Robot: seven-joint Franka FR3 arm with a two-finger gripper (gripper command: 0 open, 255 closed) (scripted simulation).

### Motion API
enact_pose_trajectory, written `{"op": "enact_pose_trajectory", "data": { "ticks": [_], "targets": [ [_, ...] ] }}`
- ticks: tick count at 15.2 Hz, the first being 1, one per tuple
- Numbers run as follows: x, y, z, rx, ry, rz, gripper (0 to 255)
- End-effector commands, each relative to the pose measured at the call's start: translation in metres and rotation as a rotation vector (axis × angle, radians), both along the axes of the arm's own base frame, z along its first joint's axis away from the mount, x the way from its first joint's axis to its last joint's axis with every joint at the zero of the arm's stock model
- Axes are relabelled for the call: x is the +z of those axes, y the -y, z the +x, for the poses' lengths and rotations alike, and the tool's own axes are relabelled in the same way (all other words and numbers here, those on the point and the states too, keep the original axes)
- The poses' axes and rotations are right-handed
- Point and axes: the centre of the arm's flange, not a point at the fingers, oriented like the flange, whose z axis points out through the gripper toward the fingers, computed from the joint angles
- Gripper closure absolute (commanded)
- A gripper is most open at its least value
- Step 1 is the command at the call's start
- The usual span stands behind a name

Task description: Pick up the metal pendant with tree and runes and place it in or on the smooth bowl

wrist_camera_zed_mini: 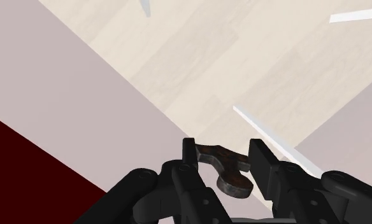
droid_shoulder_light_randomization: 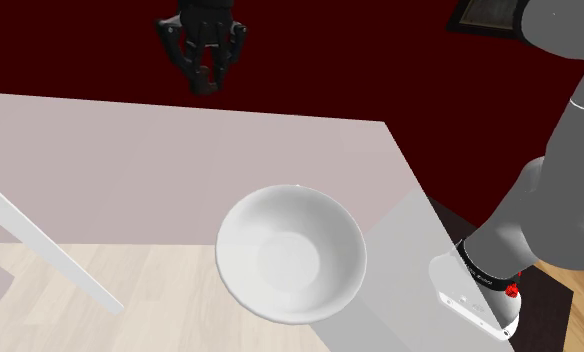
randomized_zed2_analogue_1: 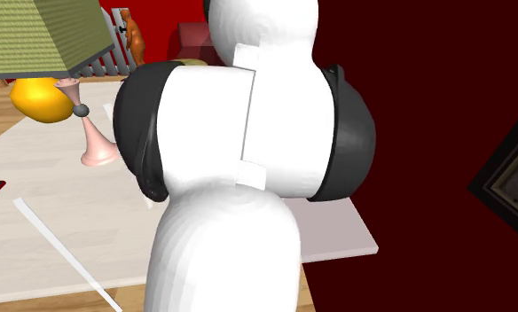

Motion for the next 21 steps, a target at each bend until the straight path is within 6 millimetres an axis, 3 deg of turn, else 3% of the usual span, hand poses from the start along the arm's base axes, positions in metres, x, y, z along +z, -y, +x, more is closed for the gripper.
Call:
{"op": "enact_pose_trajectory", "data": {
  "ticks": [1, 19, 20, 21],
  "targets": [
    [0.001, -0.003, -0.022, 0.000, 0.000, 0.000, 255],
    [0.002, -0.036, -0.258, 0.000, 0.000, 0.000, 255],
    [0.002, -0.038, -0.278, 0.000, 0.000, 0.000, 255],
    [-0.004, -0.038, -0.278, 0.000, 0.000, 0.000, 255]
  ]
}}
